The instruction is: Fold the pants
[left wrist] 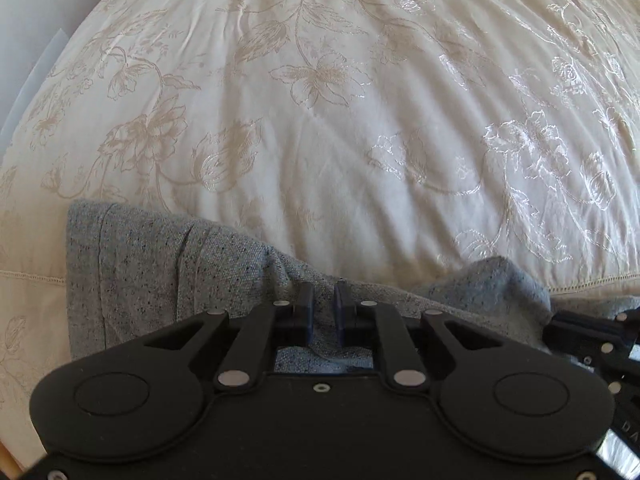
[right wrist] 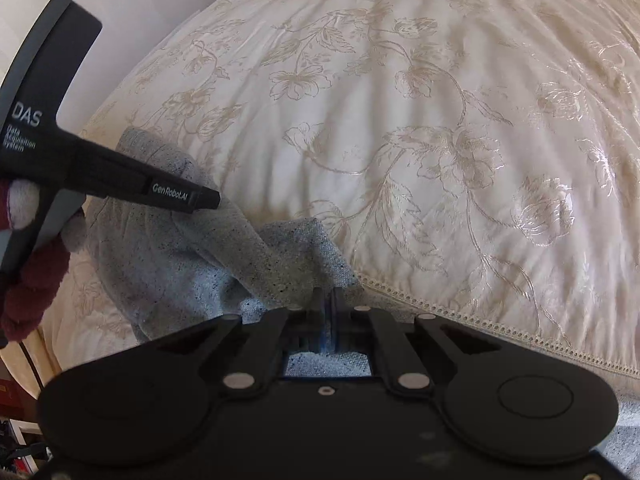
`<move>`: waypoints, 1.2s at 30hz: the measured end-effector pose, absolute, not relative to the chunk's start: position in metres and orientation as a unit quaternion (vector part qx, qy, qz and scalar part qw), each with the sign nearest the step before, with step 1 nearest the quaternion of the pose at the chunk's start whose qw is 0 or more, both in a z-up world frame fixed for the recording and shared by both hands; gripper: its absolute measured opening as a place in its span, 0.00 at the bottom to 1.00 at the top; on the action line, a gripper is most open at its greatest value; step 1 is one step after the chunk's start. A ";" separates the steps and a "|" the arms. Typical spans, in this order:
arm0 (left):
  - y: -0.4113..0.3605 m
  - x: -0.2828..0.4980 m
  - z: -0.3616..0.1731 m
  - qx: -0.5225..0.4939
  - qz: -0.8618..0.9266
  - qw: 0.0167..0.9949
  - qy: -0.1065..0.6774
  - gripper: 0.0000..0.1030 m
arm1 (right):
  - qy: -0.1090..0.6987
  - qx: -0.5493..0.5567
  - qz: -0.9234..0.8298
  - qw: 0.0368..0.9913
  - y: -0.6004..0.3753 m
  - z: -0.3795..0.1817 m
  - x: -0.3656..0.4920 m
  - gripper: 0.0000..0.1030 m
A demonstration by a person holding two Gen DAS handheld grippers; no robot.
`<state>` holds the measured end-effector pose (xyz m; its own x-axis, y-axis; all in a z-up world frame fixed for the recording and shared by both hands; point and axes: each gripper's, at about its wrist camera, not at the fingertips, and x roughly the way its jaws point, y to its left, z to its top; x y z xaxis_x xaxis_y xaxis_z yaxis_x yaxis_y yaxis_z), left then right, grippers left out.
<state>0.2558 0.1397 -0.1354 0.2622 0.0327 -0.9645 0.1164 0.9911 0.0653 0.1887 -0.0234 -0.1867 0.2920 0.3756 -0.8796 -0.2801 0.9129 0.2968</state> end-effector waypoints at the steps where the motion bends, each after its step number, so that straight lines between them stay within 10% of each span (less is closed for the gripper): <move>1: 0.142 0.256 -0.135 0.057 -0.027 0.793 0.606 0.19 | 0.555 0.043 0.204 0.805 -0.025 -0.184 0.190 0.09; 6: 0.148 0.258 -0.137 0.040 -0.027 0.791 0.610 0.19 | 0.521 0.070 0.206 0.825 -0.034 -0.166 0.217 0.41; 18: 0.153 0.259 -0.140 0.014 -0.023 0.785 0.619 0.19 | 0.647 0.113 0.257 0.709 -0.006 -0.228 0.289 0.43; 20: 0.153 0.260 -0.139 0.017 -0.025 0.784 0.620 0.19 | 0.649 0.135 0.270 0.698 -0.009 -0.230 0.284 0.39; 23: 0.157 0.256 -0.125 -0.002 -0.024 0.795 0.607 0.19 | 0.617 0.124 0.281 0.725 -0.009 -0.214 0.266 0.06; 36: 0.170 0.225 -0.173 -0.010 -0.007 0.740 0.673 0.18 | 0.506 0.038 0.229 0.831 -0.004 -0.160 0.234 0.04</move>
